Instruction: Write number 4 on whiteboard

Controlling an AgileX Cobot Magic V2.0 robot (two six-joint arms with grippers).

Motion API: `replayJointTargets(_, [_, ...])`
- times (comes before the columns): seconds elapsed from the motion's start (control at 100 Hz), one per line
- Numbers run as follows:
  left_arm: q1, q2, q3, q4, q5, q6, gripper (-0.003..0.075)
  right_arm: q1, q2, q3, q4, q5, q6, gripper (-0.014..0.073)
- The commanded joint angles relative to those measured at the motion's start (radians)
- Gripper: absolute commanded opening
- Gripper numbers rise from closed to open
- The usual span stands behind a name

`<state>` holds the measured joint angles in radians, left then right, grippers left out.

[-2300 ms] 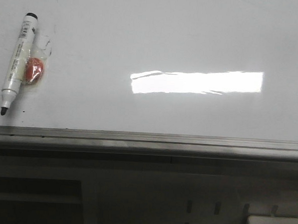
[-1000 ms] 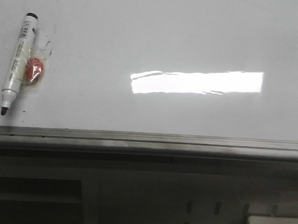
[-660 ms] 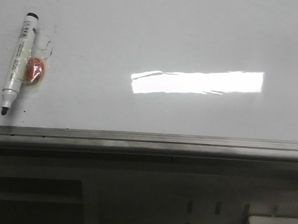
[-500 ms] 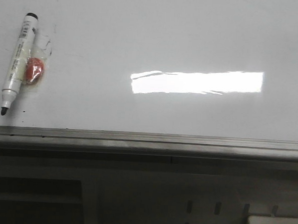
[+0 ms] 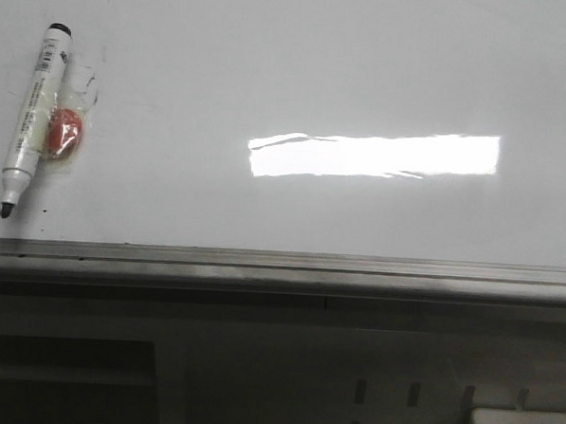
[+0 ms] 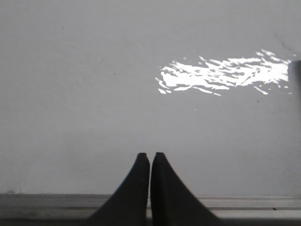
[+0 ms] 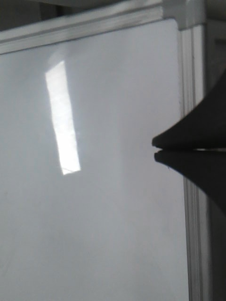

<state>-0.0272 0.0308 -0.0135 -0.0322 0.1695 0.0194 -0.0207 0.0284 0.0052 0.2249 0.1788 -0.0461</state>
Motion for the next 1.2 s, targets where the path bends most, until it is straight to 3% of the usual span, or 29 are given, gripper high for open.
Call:
replayJointTargets(0.0, [0.002, 0.076, -0.080, -0.016, -0.061, -0.008, -0.0020, -0.006, 0.084, -0.066, 0.162, -0.051, 0.002, -0.0064])
replayJointTargets(0.13, [0.002, 0.170, -0.168, -0.016, -0.061, -0.008, -0.0020, -0.006, 0.238, -0.147, 0.197, 0.037, -0.030, -0.0064])
replayJointTargets(0.32, [0.006, 0.226, -0.205, -0.007, -0.075, -0.008, 0.0000, -0.006, 0.358, -0.201, 0.197, -0.013, -0.037, -0.0064])
replayJointTargets(0.51, [0.006, 0.257, -0.199, -0.023, -0.181, -0.008, 0.0285, -0.006, 0.376, -0.201, 0.197, -0.090, -0.037, -0.0064])
replayJointTargets(0.57, [0.006, 0.270, -0.185, -0.044, -0.257, -0.008, 0.0309, -0.006, 0.376, -0.201, 0.197, -0.106, -0.037, -0.0064])
replayJointTargets(0.67, [-0.013, 0.295, -0.195, -0.008, -0.265, -0.008, 0.0309, -0.006, 0.376, -0.201, 0.197, -0.109, -0.055, -0.0064])
replayJointTargets(0.78, [-0.098, 0.333, -0.200, 0.032, -0.271, -0.008, 0.0323, -0.006, 0.376, -0.201, 0.195, -0.114, -0.060, -0.0065])
replayJointTargets(0.95, [-0.333, 0.404, -0.200, 0.032, -0.290, -0.008, 0.0411, -0.006, 0.376, -0.211, 0.093, -0.105, -0.079, -0.0065])
replayJointTargets(1.19, [-0.599, 0.596, -0.200, -0.027, -0.425, -0.008, 0.0413, -0.006, 0.376, -0.241, 0.093, -0.076, -0.106, -0.0066])
